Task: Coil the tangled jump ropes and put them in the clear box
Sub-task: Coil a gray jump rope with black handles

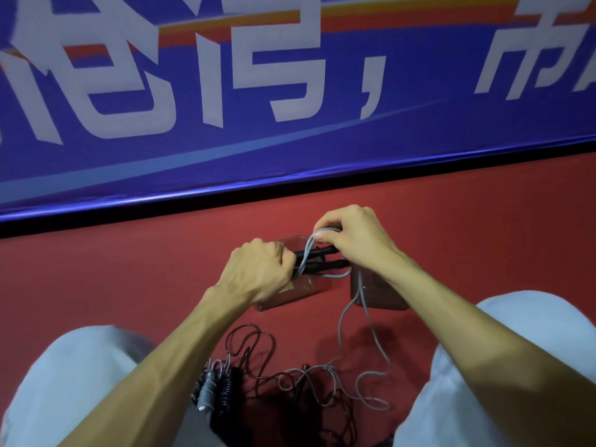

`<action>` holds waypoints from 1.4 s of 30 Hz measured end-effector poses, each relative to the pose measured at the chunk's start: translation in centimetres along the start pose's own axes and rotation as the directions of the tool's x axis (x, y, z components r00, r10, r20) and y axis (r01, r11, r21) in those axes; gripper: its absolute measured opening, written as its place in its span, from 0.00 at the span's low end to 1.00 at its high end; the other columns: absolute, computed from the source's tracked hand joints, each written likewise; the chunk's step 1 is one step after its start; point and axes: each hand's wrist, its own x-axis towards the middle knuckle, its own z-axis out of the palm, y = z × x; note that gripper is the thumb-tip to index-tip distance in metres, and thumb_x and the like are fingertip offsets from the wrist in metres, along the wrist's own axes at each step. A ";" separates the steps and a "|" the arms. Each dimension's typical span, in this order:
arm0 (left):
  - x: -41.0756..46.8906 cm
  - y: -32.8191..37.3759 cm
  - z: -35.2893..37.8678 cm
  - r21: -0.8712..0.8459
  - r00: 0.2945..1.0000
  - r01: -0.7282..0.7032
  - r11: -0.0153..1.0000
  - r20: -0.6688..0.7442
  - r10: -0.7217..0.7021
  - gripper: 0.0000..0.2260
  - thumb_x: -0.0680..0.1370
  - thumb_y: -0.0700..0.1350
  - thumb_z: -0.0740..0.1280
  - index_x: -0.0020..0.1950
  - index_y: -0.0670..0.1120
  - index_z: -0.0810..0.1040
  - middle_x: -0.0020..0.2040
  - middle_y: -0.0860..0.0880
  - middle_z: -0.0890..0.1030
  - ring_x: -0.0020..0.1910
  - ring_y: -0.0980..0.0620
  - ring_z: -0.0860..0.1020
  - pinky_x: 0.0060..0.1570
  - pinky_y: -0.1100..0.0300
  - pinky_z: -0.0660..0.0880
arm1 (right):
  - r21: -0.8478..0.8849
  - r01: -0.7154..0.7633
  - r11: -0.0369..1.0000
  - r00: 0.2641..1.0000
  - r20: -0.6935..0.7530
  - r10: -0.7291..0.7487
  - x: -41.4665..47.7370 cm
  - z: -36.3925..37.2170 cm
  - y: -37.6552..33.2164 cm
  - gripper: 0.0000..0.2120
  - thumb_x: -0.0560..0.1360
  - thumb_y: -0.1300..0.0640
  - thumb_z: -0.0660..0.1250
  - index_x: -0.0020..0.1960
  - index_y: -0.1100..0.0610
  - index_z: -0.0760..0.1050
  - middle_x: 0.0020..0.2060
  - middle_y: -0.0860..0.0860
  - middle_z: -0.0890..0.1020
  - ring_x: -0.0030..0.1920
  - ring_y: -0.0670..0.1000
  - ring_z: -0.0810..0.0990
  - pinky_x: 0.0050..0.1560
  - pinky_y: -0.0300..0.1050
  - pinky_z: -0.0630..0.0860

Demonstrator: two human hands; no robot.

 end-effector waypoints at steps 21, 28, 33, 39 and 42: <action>-1.6 -1.6 -0.1 -0.182 0.984 -0.175 0.968 -0.014 0.176 0.17 0.71 0.66 0.61 0.47 0.53 0.66 0.41 0.57 0.69 0.42 0.53 0.70 0.41 0.54 0.71 | 0.146 -0.256 0.956 0.966 0.016 0.257 0.4 2.3 -1.8 0.10 0.75 0.51 0.69 0.38 0.54 0.74 0.37 0.54 0.82 0.30 0.54 0.83 0.26 0.40 0.74; -1.0 -2.5 -1.8 -0.506 0.970 -0.132 0.852 0.109 0.215 0.04 0.68 0.48 0.62 0.42 0.53 0.71 0.39 0.56 0.73 0.36 0.60 0.70 0.36 0.69 0.64 | 0.626 -0.388 0.677 0.920 0.304 0.246 0.6 0.2 -0.6 0.12 0.75 0.51 0.68 0.36 0.57 0.77 0.28 0.49 0.77 0.28 0.46 0.74 0.34 0.41 0.69; -0.9 -2.4 -2.1 -0.905 0.984 0.131 0.406 0.169 0.060 0.12 0.74 0.35 0.62 0.53 0.48 0.77 0.36 0.51 0.73 0.32 0.55 0.67 0.28 0.67 0.65 | 0.826 -0.487 0.283 0.867 0.416 0.276 0.5 1.3 -1.3 0.12 0.80 0.61 0.56 0.40 0.58 0.73 0.25 0.50 0.77 0.22 0.45 0.73 0.21 0.34 0.62; -0.1 -3.0 -1.9 -0.937 0.981 0.187 0.294 0.164 -0.102 0.21 0.79 0.34 0.59 0.65 0.57 0.73 0.35 0.47 0.76 0.27 0.54 0.69 0.27 0.62 0.65 | 0.567 -0.503 0.652 0.811 0.570 0.130 0.0 1.9 -1.7 0.04 0.80 0.61 0.60 0.48 0.60 0.73 0.40 0.58 0.80 0.25 0.46 0.69 0.20 0.33 0.59; 0.7 -3.1 -1.4 -0.913 0.979 0.161 0.375 0.098 -0.181 0.15 0.80 0.35 0.59 0.58 0.52 0.77 0.36 0.46 0.76 0.25 0.55 0.69 0.25 0.63 0.66 | 0.393 -0.405 0.826 0.766 0.638 0.072 -0.5 2.3 -2.0 0.11 0.79 0.64 0.63 0.59 0.53 0.72 0.38 0.57 0.80 0.25 0.49 0.74 0.21 0.37 0.71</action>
